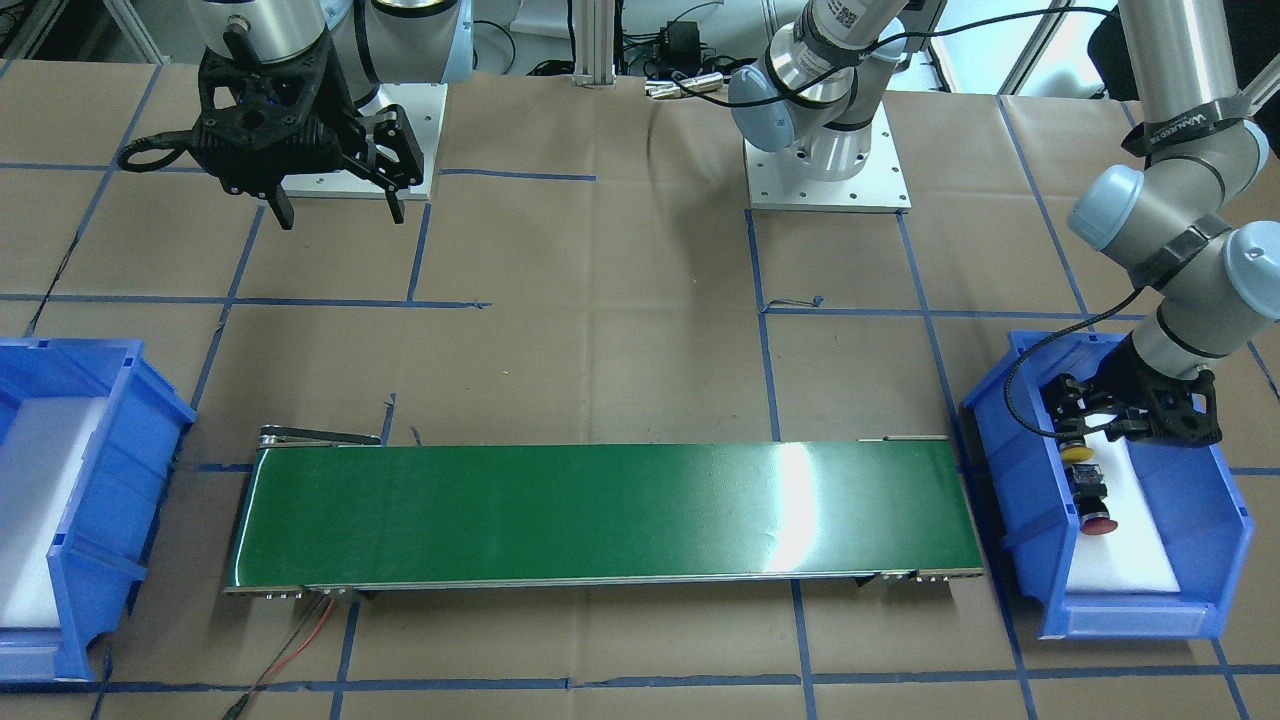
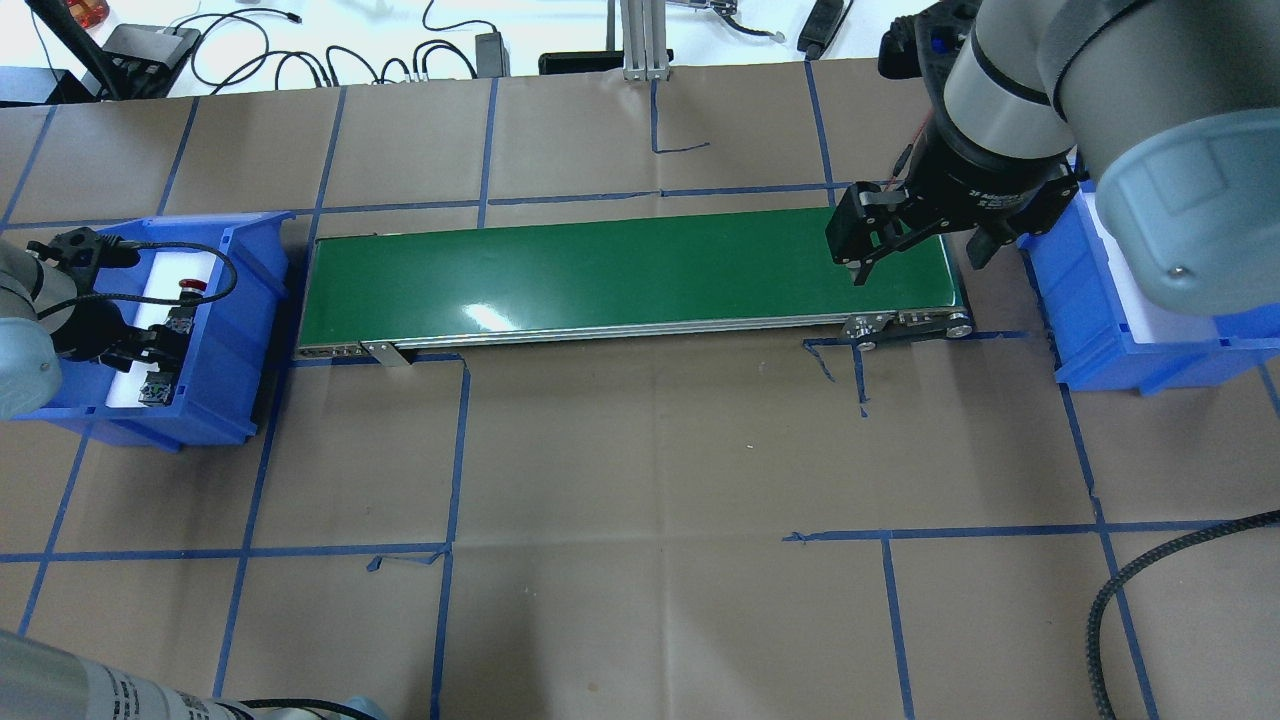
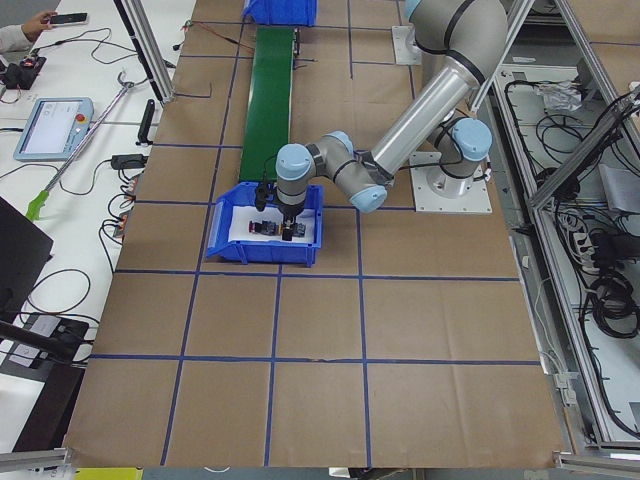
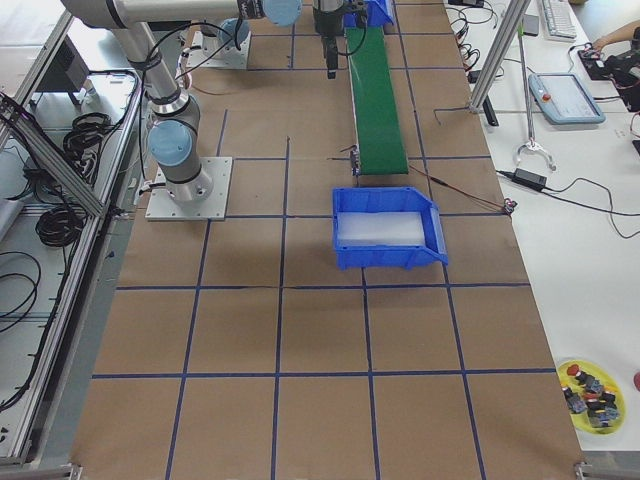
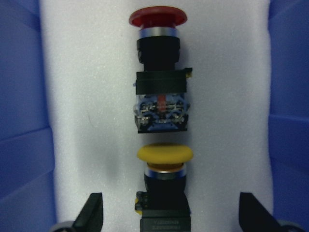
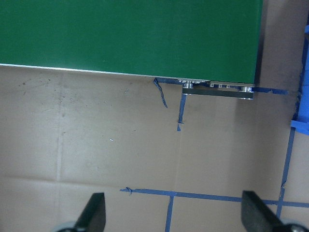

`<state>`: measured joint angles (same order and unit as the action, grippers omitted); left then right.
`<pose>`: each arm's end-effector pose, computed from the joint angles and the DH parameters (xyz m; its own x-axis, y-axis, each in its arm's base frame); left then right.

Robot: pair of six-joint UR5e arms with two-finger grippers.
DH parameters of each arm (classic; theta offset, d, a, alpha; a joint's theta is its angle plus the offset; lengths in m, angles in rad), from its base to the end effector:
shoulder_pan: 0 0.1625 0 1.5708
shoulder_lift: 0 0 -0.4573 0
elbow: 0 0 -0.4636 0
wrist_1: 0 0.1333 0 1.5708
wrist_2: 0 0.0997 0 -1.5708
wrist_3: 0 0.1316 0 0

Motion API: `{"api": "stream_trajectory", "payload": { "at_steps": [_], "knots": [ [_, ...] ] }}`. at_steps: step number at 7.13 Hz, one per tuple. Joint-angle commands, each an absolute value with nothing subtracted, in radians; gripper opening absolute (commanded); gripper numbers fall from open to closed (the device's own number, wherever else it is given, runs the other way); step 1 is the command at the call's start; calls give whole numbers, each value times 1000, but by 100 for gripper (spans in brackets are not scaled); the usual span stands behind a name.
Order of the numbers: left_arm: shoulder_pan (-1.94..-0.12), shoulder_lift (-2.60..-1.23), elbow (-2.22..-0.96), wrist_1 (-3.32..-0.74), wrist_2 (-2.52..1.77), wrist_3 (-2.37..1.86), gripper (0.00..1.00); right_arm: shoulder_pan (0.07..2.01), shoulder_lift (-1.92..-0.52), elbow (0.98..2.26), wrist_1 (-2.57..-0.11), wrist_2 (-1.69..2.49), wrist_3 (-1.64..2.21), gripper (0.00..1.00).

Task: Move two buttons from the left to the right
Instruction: 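Lift the yellow button and carry it to the green conveyor belt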

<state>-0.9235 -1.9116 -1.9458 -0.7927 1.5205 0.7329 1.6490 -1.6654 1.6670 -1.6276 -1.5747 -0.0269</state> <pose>0.2564 -0.5713 0.1643 -0.9962 0.0869 -0.0044 0.0870 0.9930 -0.0798 0.1736 -0.5152 0.4911 -0.9945 -0.1047 0.0054 -0.1048 0.9930 -0.0550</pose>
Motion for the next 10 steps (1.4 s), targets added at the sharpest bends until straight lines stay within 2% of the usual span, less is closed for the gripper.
{"api": "stream_trajectory", "payload": {
  "at_steps": [1, 2, 6, 7, 9, 10],
  "knots": [
    [-922, -1927, -1942, -773, 1522, 732, 99, 1649, -1666, 1667, -1628, -1574, -26, 100],
    [-920, -1928, -1942, -772, 1522, 730, 89, 1649, -1666, 1667, -1628, -1574, -26, 100],
    [-920, -1927, -1937, -772, 1526, 704, 8, 1649, -1664, 1667, -1629, -1574, -26, 100],
    [-920, -1919, -1927, -782, 1526, 690, 0, 1649, -1666, 1666, -1628, -1574, -26, 100],
    [-922, -1863, -1866, -896, 1528, 689, 0, 1649, -1666, 1667, -1628, -1574, -26, 100],
    [-922, -1820, -1761, -1090, 1529, 690, 0, 1649, -1664, 1667, -1628, -1574, -26, 100]
  ]
}}
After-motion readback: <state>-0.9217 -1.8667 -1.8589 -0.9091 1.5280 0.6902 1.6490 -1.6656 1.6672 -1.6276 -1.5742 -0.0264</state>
